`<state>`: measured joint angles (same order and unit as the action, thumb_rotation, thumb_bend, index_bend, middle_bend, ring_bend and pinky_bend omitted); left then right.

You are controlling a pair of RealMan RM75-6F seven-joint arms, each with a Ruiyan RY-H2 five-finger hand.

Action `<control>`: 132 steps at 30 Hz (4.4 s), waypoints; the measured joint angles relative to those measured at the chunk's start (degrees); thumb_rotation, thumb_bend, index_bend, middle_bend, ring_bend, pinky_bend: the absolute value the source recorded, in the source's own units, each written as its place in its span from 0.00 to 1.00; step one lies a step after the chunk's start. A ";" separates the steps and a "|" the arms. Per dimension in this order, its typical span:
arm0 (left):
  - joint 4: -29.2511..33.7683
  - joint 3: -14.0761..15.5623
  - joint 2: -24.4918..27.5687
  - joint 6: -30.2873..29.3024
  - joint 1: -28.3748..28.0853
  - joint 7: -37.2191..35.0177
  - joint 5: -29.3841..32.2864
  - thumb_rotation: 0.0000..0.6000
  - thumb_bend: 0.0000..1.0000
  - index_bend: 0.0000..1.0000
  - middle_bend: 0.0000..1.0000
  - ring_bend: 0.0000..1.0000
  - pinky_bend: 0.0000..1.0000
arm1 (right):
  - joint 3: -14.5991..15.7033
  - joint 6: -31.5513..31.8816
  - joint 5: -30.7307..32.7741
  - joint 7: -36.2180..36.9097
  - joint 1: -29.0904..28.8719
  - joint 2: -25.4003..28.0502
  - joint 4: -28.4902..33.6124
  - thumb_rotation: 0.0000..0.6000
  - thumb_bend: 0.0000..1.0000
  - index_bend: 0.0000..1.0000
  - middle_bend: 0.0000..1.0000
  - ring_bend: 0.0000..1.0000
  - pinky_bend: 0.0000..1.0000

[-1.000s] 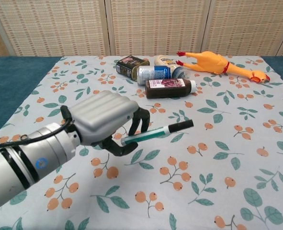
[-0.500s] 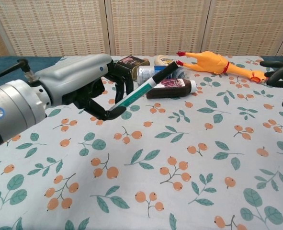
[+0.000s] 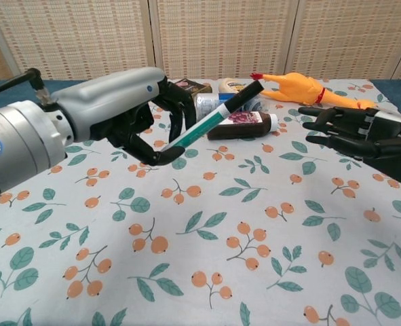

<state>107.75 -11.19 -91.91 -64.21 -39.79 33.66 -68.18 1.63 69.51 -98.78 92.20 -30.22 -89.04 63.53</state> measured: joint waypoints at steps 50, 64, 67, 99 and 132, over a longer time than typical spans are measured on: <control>-0.73 2.04 -0.91 0.17 -4.40 2.10 4.13 1.00 0.40 0.72 0.86 0.95 1.00 | 2.94 3.55 -0.62 8.32 -9.40 -6.26 -2.33 1.00 0.20 0.52 0.00 0.00 0.00; -0.42 2.55 -0.77 -0.19 -4.75 2.33 4.08 1.00 0.40 0.72 0.86 0.95 1.00 | 3.28 4.39 -0.37 7.63 -9.78 -6.36 -2.56 1.00 0.24 0.55 0.00 0.00 0.00; -0.41 2.52 -0.60 -0.27 -4.78 2.23 4.07 1.00 0.40 0.72 0.86 0.95 1.00 | 3.41 4.55 -0.28 7.42 -9.71 -6.32 -2.80 1.00 0.25 0.54 0.00 0.00 0.00; -0.30 2.82 -0.04 -0.39 -5.23 1.44 3.90 1.00 0.40 0.73 0.86 0.95 1.00 | 3.91 4.56 -0.04 6.15 -10.25 -6.86 -3.38 1.00 0.28 0.52 0.00 0.00 0.00; -0.23 3.00 0.02 -0.43 -5.43 1.31 3.94 1.00 0.40 0.73 0.86 0.95 1.00 | 4.15 4.90 -0.10 6.73 -10.50 -6.81 -3.19 1.00 0.32 0.45 0.00 0.00 0.00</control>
<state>107.52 -8.19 -91.89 -64.65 -45.22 34.97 -64.24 5.78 74.41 -98.87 98.93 -40.71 -95.85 60.34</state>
